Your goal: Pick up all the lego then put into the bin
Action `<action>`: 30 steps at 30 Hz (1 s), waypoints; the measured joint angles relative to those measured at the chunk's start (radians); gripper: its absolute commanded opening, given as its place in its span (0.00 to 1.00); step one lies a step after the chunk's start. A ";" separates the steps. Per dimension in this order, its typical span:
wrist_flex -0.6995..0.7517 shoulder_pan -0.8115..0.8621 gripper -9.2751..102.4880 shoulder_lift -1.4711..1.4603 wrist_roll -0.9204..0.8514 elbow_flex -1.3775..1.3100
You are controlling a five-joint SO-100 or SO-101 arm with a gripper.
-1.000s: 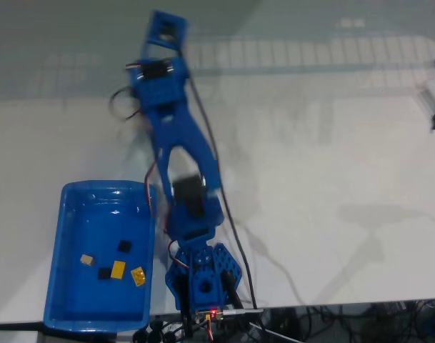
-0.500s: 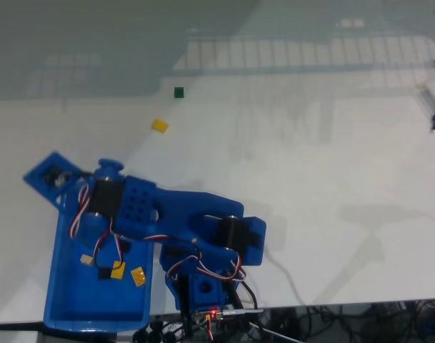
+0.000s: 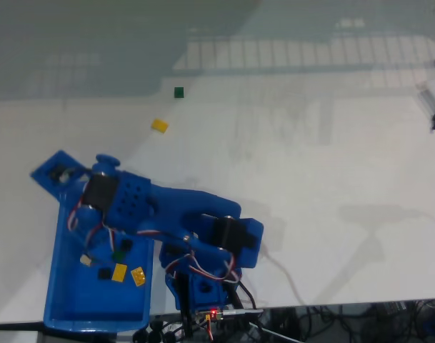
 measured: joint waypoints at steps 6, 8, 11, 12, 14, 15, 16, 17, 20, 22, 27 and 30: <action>-0.153 0.431 0.43 -0.176 0.049 -0.253; -0.242 0.597 0.44 -0.250 0.087 -0.267; -0.351 0.785 0.45 -0.367 0.143 -0.259; -0.393 0.828 0.45 -0.407 0.169 -0.245; -0.485 0.893 0.45 -0.500 0.241 -0.207; -0.515 0.908 0.45 -0.534 0.268 -0.190; -0.555 0.927 0.45 -0.574 0.296 -0.166; -0.598 0.943 0.45 -0.612 0.324 -0.144; -0.713 0.966 0.45 -0.706 0.390 -0.084; -0.759 0.968 0.44 -0.747 0.417 -0.074; -0.784 0.968 0.40 -0.795 0.445 -0.074; -0.784 0.963 0.39 -0.815 0.436 -0.074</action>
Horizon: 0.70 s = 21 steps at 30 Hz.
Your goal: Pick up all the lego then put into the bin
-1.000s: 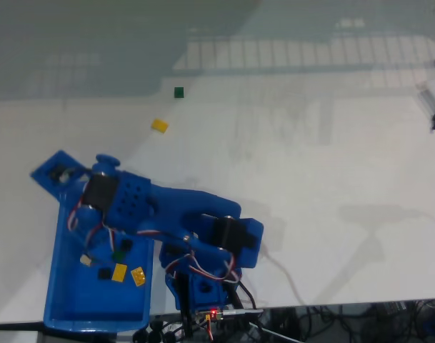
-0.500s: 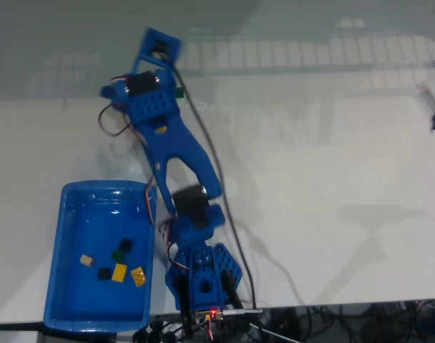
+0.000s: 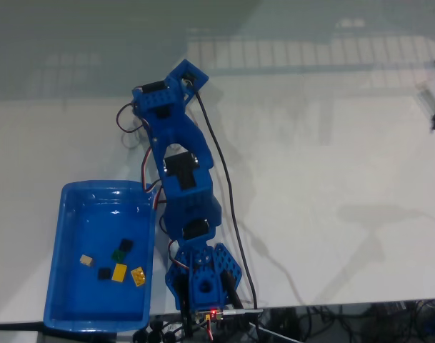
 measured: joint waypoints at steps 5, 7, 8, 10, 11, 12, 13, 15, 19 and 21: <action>0.034 -0.006 0.38 -0.028 -0.011 -0.015; 0.049 0.003 0.38 -0.038 -0.009 -0.035; 0.054 0.011 0.38 -0.044 -0.009 -0.044; 0.064 0.029 0.38 -0.057 -0.009 -0.064; 0.067 0.038 0.37 -0.061 -0.009 -0.072; 0.071 0.043 0.37 -0.067 -0.009 -0.077; 0.077 0.043 0.37 -0.069 -0.009 -0.081; 0.087 0.040 0.36 -0.081 -0.011 -0.092; 0.107 0.041 0.36 -0.110 -0.023 -0.120; 0.118 0.041 0.36 -0.123 -0.029 -0.129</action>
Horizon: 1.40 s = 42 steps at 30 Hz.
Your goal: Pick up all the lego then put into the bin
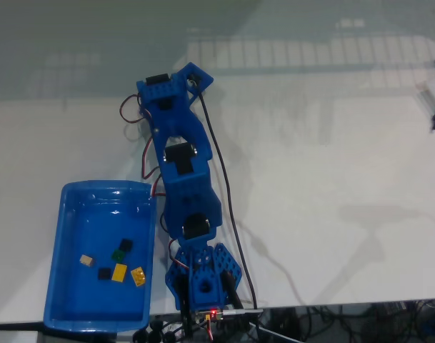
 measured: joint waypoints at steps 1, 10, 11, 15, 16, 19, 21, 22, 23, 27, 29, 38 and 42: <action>0.003 0.000 0.36 -0.003 -0.002 -0.008; 0.029 0.000 0.33 -0.058 -0.015 -0.058; 0.029 0.000 0.33 -0.071 -0.015 -0.066; 0.031 0.000 0.25 -0.087 -0.018 -0.091; 0.031 0.000 0.19 -0.089 -0.021 -0.094; 0.031 -0.002 0.08 -0.097 -0.028 -0.100; 0.031 -0.005 0.08 -0.101 -0.028 -0.107; 0.031 -0.005 0.08 -0.101 -0.028 -0.107; 0.031 -0.005 0.08 -0.101 -0.028 -0.109; 0.031 -0.005 0.08 -0.104 -0.026 -0.109; 0.023 -0.008 0.08 -0.089 -0.025 -0.107; 0.048 -0.152 0.08 0.479 0.006 -0.109; 0.199 -0.360 0.09 0.790 -0.048 -0.106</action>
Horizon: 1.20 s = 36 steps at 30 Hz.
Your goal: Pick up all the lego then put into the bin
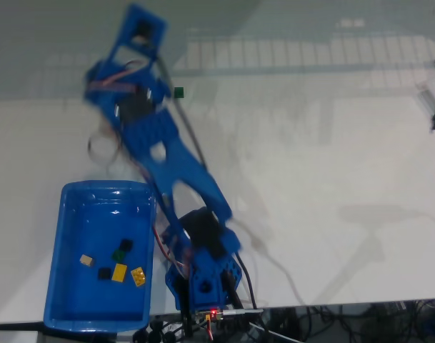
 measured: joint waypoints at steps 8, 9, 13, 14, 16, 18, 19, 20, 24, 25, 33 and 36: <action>0.390 -0.673 0.09 0.207 -0.126 0.140; 0.416 -0.741 0.09 0.209 -0.129 0.169; 0.443 -0.864 0.12 0.184 -0.158 0.285; 0.443 -0.867 0.14 0.176 -0.163 0.305; 0.443 -0.874 0.23 0.175 -0.172 0.330; 0.443 -0.874 0.31 0.175 -0.172 0.331; 0.443 -0.874 0.34 0.175 -0.172 0.331; 0.443 -0.874 0.37 0.175 -0.172 0.331; 0.440 -0.861 0.44 0.172 -0.172 0.331; 0.440 -0.859 0.44 0.170 -0.172 0.331; 0.400 -0.664 0.43 0.121 -0.173 0.256; 0.314 -0.460 0.41 0.098 -0.147 0.169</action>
